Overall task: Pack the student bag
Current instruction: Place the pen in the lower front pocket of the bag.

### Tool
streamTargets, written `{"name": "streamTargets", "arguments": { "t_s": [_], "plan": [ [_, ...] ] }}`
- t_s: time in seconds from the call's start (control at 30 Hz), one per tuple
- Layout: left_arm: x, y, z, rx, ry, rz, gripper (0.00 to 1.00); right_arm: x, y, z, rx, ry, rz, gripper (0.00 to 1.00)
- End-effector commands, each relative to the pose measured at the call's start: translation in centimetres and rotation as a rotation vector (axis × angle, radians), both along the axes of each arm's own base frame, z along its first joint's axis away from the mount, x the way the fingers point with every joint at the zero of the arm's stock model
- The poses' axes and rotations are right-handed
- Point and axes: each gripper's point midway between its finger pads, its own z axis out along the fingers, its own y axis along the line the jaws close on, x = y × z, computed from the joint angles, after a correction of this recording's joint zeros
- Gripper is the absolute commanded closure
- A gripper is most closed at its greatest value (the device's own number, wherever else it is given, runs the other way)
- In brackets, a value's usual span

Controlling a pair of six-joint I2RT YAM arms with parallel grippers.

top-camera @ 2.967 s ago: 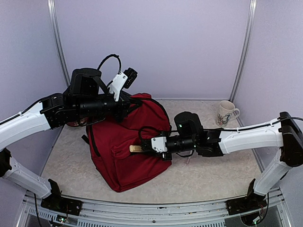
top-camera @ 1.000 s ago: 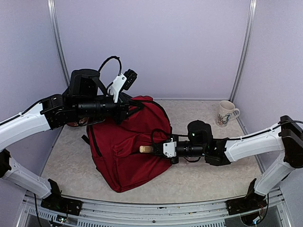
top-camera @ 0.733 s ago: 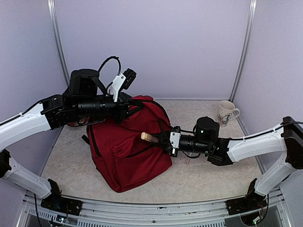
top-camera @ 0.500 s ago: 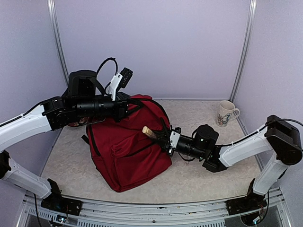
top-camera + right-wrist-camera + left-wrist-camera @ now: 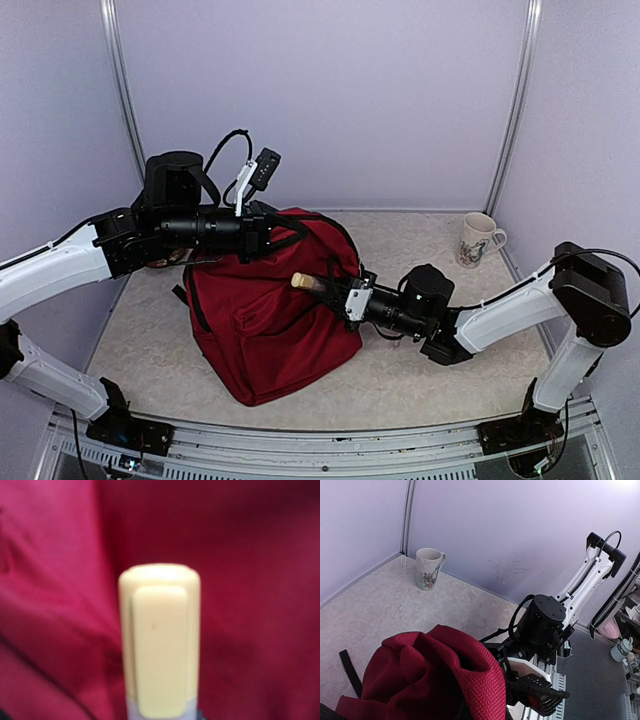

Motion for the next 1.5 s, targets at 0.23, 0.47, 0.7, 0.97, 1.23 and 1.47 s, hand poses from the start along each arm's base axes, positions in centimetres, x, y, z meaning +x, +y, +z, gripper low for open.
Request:
{"name": "streamTargets", "arguments": {
  "t_s": [0.23, 0.47, 0.7, 0.97, 1.23, 1.47],
  "plan": [
    [-2.2, -0.1, 3.7, -0.111, -0.076, -0.104, 1.00, 1.0, -1.3, -7.8, -0.374, 0.071, 0.004, 1.00],
    [-1.5, 0.1, 3.5, -0.094, -0.084, -0.066, 1.00, 0.2, -3.0, -10.6, -0.590, 0.158, 0.020, 1.00],
    [-1.2, 0.0, 3.2, -0.083, -0.081, -0.055, 1.00, -0.3, -4.8, -11.8, -0.745, 0.230, 0.009, 1.00],
    [-0.8, 0.0, 2.9, -0.068, -0.081, -0.039, 1.00, 1.5, -4.2, -9.0, -0.764, 0.354, -0.098, 0.83],
    [-0.8, 0.0, 2.9, -0.065, -0.080, -0.035, 1.00, 0.4, -2.3, -6.4, -0.758, 0.365, -0.085, 0.55],
    [-0.8, 0.0, 2.9, -0.063, -0.081, -0.034, 1.00, -0.8, -0.3, -2.7, -0.663, 0.364, -0.035, 0.56]
  ]
}}
